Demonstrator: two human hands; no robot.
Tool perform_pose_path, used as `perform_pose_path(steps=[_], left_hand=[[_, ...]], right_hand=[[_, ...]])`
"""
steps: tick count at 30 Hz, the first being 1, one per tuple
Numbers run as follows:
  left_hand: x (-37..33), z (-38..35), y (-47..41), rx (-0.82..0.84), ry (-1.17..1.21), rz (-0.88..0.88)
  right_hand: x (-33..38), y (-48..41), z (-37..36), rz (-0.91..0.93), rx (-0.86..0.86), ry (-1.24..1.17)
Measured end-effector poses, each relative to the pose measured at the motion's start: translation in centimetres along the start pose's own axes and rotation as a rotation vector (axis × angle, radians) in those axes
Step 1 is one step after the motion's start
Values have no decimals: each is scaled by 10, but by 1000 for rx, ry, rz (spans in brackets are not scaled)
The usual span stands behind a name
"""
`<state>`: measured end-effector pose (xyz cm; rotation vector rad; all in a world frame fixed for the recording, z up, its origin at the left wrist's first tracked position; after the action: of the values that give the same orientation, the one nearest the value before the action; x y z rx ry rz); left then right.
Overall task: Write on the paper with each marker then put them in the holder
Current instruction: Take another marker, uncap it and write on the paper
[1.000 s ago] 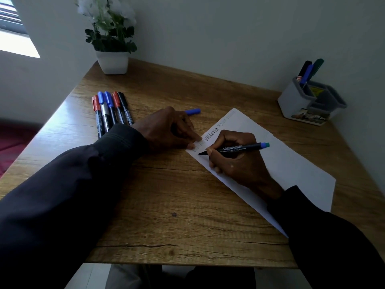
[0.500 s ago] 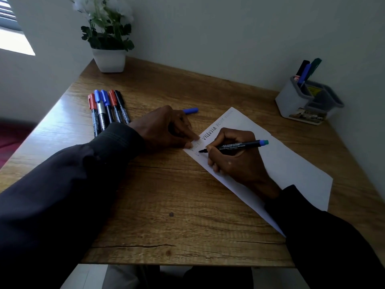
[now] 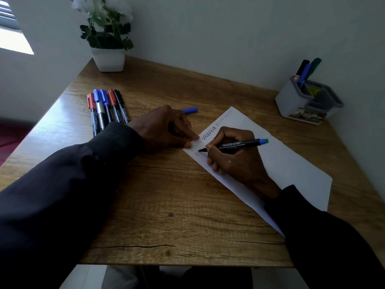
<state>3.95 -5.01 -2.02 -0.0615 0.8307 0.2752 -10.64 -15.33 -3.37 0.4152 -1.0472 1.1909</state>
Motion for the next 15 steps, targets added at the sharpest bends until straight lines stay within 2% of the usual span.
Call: perform_pose_path(steps=[3, 6, 10, 15], left_hand=[[0, 0, 0, -1, -6, -8], [-1, 0, 0, 6, -4, -3], [-2, 1, 1, 5, 20, 9], [-4, 0, 2, 10, 16, 8]], right_hand=[[4, -2, 5, 102, -46, -60], [13, -3, 6, 120, -24, -80], [6, 1, 6, -72, -8, 14], [9, 2, 6, -97, -39, 68]])
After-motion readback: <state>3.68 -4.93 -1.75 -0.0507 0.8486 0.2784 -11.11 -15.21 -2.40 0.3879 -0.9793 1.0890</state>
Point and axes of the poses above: each hand's wrist, its own y-axis away from the middle knuckle, its own z-axis out of the back of the hand, x = y × z, the point moved 6 cm from there along -y, towards the middle knuckle, and after that the axes turned 4 degrees about z, right-handed, at the moved point
